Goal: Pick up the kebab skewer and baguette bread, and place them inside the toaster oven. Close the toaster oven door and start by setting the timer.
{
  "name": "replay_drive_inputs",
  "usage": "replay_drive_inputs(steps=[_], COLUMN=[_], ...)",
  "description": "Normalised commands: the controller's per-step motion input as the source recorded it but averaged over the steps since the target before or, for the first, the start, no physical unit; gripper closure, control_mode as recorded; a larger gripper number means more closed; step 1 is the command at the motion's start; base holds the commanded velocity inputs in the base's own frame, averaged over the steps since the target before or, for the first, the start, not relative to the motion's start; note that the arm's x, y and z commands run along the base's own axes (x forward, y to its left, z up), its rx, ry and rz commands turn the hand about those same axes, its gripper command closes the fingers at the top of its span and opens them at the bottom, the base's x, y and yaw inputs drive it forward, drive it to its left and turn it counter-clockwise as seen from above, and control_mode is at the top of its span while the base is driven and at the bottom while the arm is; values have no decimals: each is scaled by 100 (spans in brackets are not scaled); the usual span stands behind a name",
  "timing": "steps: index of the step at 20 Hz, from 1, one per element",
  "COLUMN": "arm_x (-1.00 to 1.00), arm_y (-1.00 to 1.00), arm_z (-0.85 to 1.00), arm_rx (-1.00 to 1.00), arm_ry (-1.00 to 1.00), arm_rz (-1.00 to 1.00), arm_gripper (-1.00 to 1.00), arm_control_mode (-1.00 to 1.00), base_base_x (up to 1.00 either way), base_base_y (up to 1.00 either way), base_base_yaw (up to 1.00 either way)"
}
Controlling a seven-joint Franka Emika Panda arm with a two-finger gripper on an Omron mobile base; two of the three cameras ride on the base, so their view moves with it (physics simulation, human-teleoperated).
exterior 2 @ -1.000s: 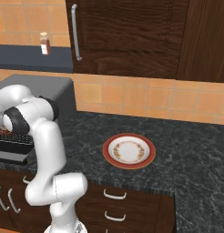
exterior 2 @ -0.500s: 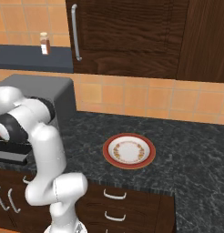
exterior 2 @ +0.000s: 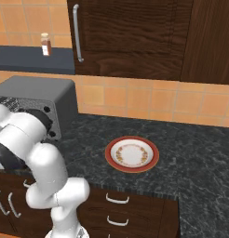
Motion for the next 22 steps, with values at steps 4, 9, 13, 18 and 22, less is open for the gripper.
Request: replay_drive_inputs(steps=[4, 9, 13, 18, 22], arm_x=[-61, -32, 11, 60, 75], arm_y=[-73, -77, -58, 3, 17], arm_z=[0, -15, -17, -9, 0], arm_rx=[9, 10, 13, 3, 0], arm_ry=[0, 0, 0, 14, 13], arm_rz=[-52, -54, -51, -40, -32], arm_gripper=[-100, -100, -100, -100, -100], arm_control_mode=[-100, -100, -100, -100, -100], base_base_x=[0, 0, 0, 0, 0], base_base_y=[0, 0, 0, 0, 0], base_base_yaw=[0, 0, 0, 0, 0])
